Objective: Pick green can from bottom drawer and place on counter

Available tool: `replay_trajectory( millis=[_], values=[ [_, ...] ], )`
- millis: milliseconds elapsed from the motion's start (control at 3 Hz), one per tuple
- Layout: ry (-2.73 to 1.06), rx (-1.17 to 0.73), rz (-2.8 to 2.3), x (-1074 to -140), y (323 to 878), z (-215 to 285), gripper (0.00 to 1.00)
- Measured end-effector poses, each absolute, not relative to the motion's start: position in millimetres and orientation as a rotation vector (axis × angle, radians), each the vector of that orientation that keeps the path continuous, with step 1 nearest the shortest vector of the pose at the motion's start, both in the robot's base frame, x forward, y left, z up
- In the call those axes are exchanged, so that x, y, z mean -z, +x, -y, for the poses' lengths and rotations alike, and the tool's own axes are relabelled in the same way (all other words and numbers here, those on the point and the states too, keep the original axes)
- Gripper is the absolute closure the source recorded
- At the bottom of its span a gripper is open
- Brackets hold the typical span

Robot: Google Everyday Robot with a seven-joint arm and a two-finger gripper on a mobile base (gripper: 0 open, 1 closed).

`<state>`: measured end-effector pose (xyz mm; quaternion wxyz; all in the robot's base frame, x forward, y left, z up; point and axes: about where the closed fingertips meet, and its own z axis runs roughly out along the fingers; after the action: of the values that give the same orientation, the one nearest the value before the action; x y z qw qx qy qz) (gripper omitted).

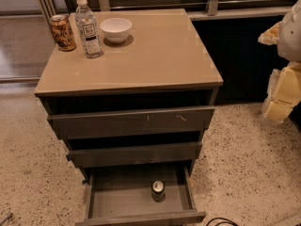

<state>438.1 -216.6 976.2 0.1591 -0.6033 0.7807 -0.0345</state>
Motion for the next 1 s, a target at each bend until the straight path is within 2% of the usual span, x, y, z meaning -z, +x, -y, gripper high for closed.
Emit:
replay_trajectory(
  millis=[333,667,1000],
  values=[
    [-1.724,0.099,-2.232,-976,438,217,0.00],
    [-1.724,0.099,-2.232,-976,438,217,0.19],
    [-1.672,0.037,-2.224,-950,443,214,0.42]
  ],
)
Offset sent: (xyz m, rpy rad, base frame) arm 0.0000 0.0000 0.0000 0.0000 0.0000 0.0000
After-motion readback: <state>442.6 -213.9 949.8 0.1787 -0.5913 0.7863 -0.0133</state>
